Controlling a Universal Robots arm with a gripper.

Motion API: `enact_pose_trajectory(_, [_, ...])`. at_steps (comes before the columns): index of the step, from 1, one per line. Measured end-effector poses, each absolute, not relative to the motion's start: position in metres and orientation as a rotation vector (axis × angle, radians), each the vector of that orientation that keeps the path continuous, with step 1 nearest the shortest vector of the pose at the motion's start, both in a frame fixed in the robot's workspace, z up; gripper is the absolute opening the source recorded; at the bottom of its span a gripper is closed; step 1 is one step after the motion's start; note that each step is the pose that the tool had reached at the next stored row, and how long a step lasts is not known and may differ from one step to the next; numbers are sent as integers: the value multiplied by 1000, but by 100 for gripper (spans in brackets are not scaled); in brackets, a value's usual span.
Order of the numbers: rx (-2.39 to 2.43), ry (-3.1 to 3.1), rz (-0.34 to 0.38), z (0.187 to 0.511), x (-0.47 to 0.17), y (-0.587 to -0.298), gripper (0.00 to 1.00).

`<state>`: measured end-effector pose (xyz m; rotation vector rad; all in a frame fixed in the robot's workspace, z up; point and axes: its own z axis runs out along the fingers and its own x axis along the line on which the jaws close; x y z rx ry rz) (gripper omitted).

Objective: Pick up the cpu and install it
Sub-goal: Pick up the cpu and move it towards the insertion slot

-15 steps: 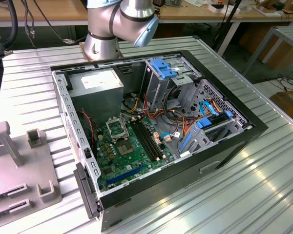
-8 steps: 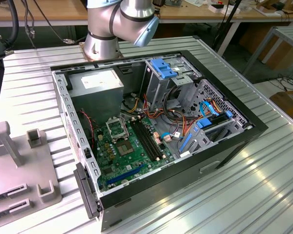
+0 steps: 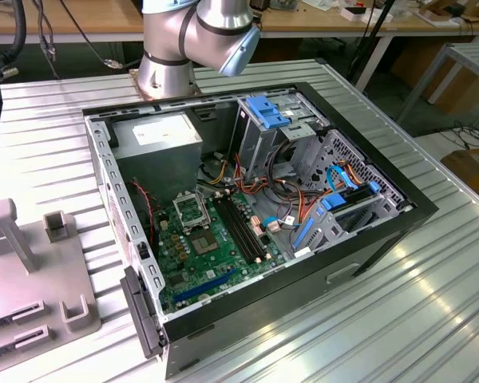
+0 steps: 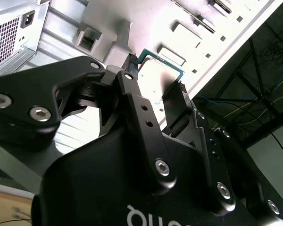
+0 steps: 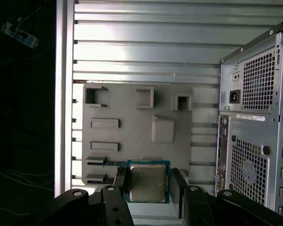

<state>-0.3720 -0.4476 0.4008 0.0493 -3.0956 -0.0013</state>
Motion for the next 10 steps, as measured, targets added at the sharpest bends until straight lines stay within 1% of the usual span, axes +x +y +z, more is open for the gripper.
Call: enact_pose_trajectory(10, [49,-3095,-2,401,-370,-448,47])
